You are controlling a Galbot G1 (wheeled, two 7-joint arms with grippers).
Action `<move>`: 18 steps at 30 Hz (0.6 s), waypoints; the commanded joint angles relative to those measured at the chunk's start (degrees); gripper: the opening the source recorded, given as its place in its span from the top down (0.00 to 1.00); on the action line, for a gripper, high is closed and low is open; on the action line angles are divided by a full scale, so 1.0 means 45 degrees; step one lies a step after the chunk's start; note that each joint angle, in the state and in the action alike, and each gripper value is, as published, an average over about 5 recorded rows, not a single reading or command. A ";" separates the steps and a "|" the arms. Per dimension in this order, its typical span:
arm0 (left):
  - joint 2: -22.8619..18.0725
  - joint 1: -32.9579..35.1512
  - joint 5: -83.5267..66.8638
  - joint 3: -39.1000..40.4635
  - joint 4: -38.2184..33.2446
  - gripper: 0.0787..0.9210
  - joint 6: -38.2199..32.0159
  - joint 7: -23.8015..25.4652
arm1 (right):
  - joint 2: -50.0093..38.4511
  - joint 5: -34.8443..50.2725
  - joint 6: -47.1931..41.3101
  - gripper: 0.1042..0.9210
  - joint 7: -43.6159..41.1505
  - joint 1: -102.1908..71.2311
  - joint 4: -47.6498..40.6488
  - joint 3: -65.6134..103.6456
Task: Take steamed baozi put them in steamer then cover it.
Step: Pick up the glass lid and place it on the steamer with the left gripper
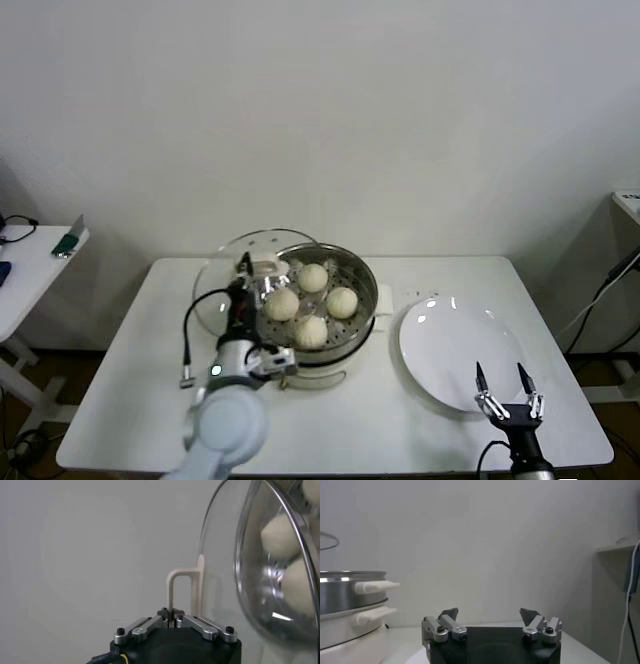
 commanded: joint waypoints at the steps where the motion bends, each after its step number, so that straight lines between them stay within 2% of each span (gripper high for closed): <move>1: -0.3189 -0.1206 0.2377 0.2345 0.1888 0.93 0.1126 0.0508 | -0.0220 0.0249 0.0116 0.12 0.0022 0.0034 -0.0112 0.0005; 9: -0.4267 -0.0902 0.2837 0.2728 0.3207 0.93 0.1025 0.0019 | -0.0358 0.0434 0.0314 0.12 0.0056 0.0008 -0.0276 -0.0019; 18: -0.3925 -0.0795 0.2983 0.2420 0.4069 0.93 0.0842 -0.0480 | -0.0441 0.0517 0.0492 0.12 0.0118 -0.0006 -0.0332 0.0044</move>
